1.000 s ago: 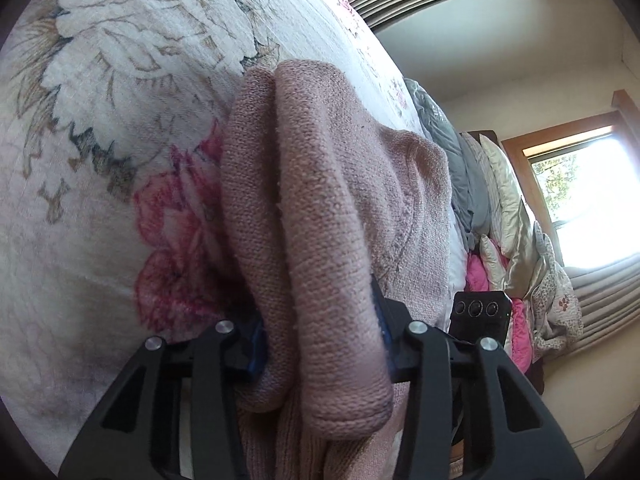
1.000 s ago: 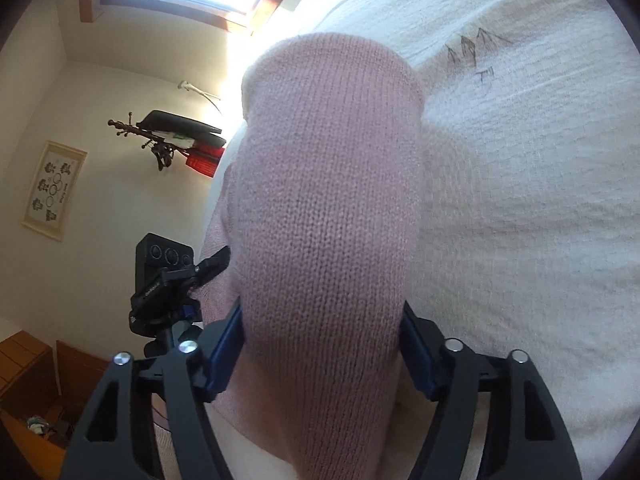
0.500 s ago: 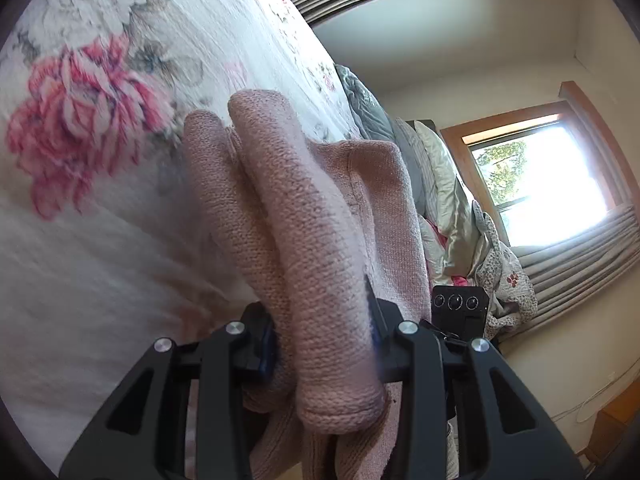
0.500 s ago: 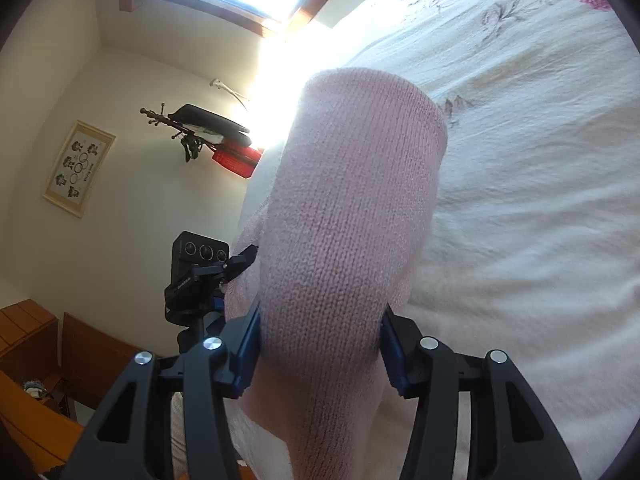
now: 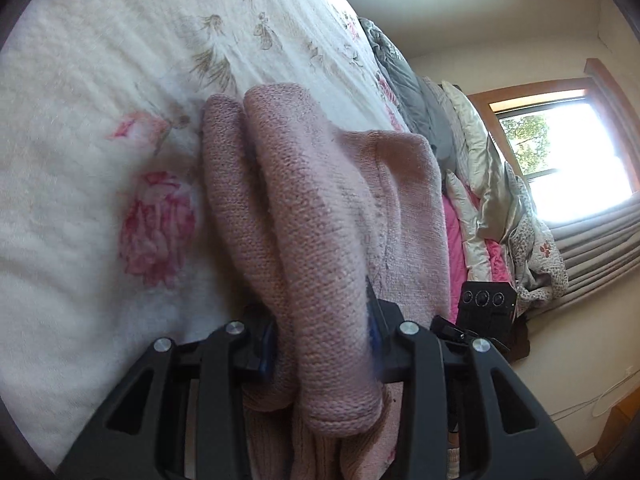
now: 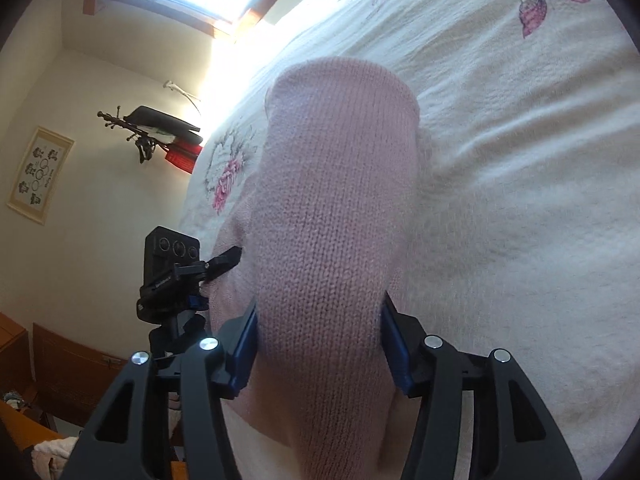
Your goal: Fold small clothes
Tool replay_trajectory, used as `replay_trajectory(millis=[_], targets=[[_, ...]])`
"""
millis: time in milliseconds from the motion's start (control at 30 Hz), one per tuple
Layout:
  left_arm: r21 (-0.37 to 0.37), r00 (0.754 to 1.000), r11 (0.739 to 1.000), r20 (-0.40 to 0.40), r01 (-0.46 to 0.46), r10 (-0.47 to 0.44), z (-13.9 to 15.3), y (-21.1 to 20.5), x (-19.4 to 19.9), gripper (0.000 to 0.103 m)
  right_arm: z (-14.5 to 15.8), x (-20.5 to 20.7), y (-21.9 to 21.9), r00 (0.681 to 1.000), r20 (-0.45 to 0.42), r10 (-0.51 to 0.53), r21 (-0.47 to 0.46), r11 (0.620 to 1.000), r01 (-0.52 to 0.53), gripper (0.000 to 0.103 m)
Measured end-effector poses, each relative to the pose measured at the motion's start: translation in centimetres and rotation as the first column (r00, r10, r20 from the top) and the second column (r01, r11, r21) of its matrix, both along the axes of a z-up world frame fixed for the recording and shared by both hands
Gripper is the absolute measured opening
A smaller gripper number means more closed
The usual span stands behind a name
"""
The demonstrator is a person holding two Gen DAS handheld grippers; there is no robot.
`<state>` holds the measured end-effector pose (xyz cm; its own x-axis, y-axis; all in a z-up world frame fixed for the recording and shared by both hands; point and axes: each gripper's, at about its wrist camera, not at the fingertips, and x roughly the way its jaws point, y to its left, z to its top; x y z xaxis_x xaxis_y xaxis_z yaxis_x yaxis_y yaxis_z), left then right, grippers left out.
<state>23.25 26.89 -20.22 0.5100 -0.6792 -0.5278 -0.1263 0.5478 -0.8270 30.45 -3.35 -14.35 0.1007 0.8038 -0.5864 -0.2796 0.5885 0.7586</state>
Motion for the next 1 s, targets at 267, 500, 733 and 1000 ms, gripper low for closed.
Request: replay_trajectory(millis=[267,500,733,1000], targets=[[0.231,0.998,0.971,0.004,-0.067,0.068,3.3,-0.3,-1.7,0.050,-0.4,-1.6,-0.7,1.000,-0.011,-0.021,-0.046,0.999,0.020,0.073],[0.360,0.991,0.925,0.092,-0.123,0.097,8.9,-2.6,-8.3,0.056,0.9,-6.0,-2.8,1.000,0.012,-0.023,-0.073,0.997,0.023,0.074],[0.390,0.996,0.919,0.086,-0.056,0.024,9.4,-7.7,-12.1,0.059,0.4,-8.5,-3.1,0.999,0.003,-0.044,-0.128,0.991,0.044,0.074],[0.394,0.998,0.918,-0.033,-0.033,0.051,5.8,-8.3,-12.2,0.014,-0.5,-9.1,-2.5,0.998,-0.037,-0.059,-0.068,0.996,0.057,0.072]])
